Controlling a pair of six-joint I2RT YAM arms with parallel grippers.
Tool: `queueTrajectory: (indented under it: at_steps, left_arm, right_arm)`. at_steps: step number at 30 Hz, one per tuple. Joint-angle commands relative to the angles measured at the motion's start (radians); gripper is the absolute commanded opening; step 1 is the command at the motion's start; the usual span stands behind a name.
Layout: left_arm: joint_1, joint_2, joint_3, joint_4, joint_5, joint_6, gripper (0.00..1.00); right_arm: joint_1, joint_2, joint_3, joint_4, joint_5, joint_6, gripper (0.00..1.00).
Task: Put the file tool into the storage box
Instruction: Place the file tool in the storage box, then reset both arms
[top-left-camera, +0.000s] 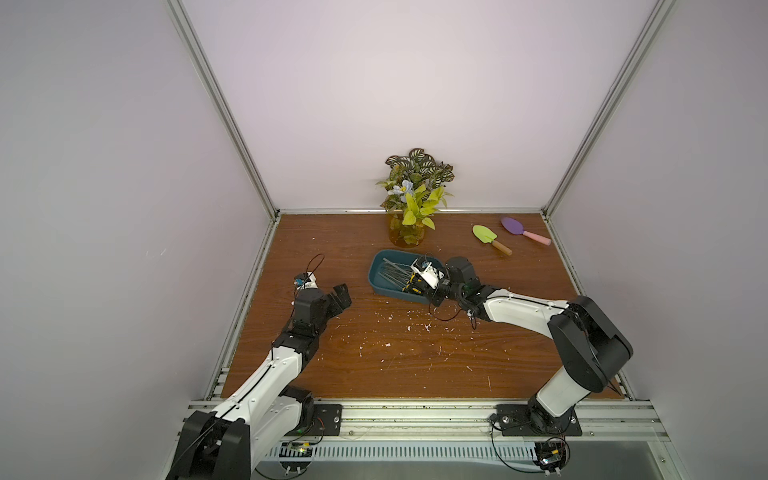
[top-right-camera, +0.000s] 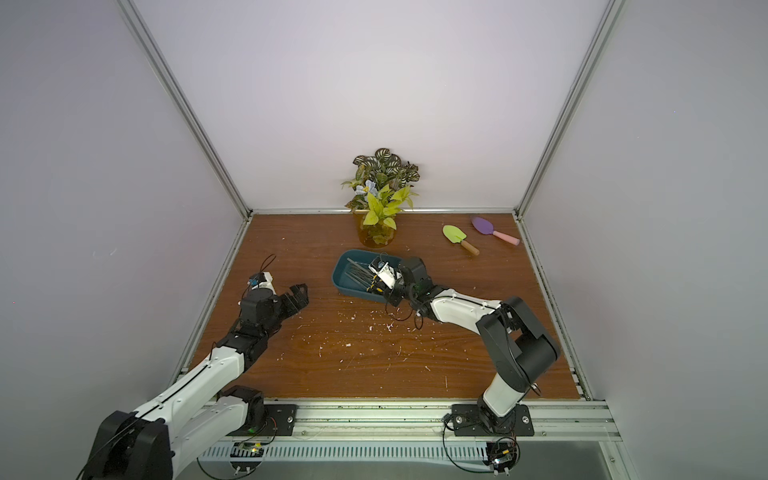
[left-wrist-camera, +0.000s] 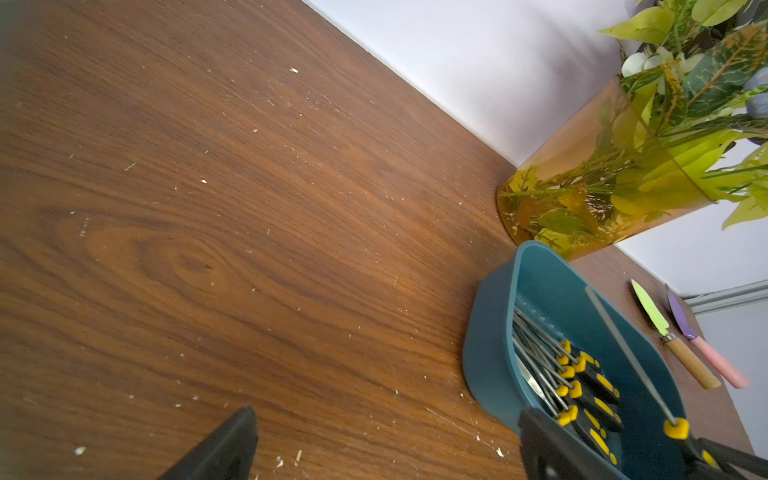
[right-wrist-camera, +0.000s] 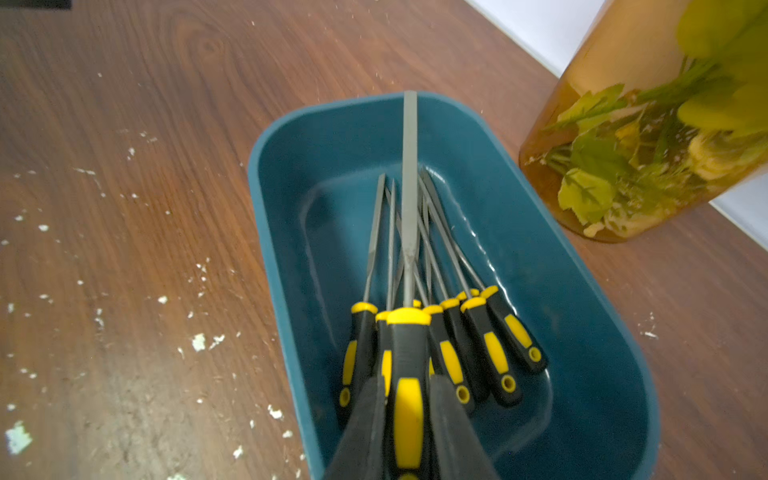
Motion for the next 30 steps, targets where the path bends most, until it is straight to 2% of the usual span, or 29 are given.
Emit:
queueTrajectory:
  at_steps: [1,5,10,12,15,17,20,22,24,26,30]
  left_arm:
    - [0.014,0.013,-0.01,0.023,-0.033,0.028,1.0]
    - [0.014,0.021,-0.021,0.053,-0.05,0.038,1.0]
    - [0.014,0.043,-0.01,0.074,-0.096,0.099,1.0]
    - [0.015,0.045,-0.001,0.073,-0.143,0.146,1.0]
    - [0.014,0.04,-0.001,0.126,-0.18,0.224,1.0]
    - [0.014,0.032,-0.006,0.18,-0.188,0.286,1.0]
    - [0.014,0.021,0.0,0.203,-0.266,0.372,1.0]
    - [0.014,0.006,-0.02,0.236,-0.354,0.396,1.0]
    - [0.016,-0.001,-0.072,0.349,-0.419,0.448,1.0]
    - [0.016,0.015,-0.13,0.495,-0.458,0.491,1.0]
    - [0.016,0.092,-0.213,0.721,-0.487,0.584,1.0]
  right_arm:
    - [-0.002,0.013,0.05,0.034,-0.014,-0.014,0.49]
    - [-0.003,-0.002,0.029,0.075,0.048,0.026,0.69]
    - [-0.005,-0.099,-0.016,0.102,0.213,0.167,0.83]
    - [-0.004,-0.159,-0.037,0.077,0.317,0.231,0.86]
    - [-0.004,-0.29,-0.149,0.12,0.551,0.312,0.93]
    - [-0.008,-0.401,-0.266,0.199,0.72,0.309,0.99]
    - [-0.056,-0.537,-0.41,0.28,0.857,0.31,0.99]
    - [-0.125,-0.585,-0.468,0.28,0.823,0.322,0.99]
    - [-0.196,-0.586,-0.516,0.313,0.816,0.344,0.99]
    - [-0.25,-0.539,-0.584,0.46,0.84,0.327,0.99]
    - [-0.289,-0.415,-0.652,0.726,0.867,0.283,0.99]
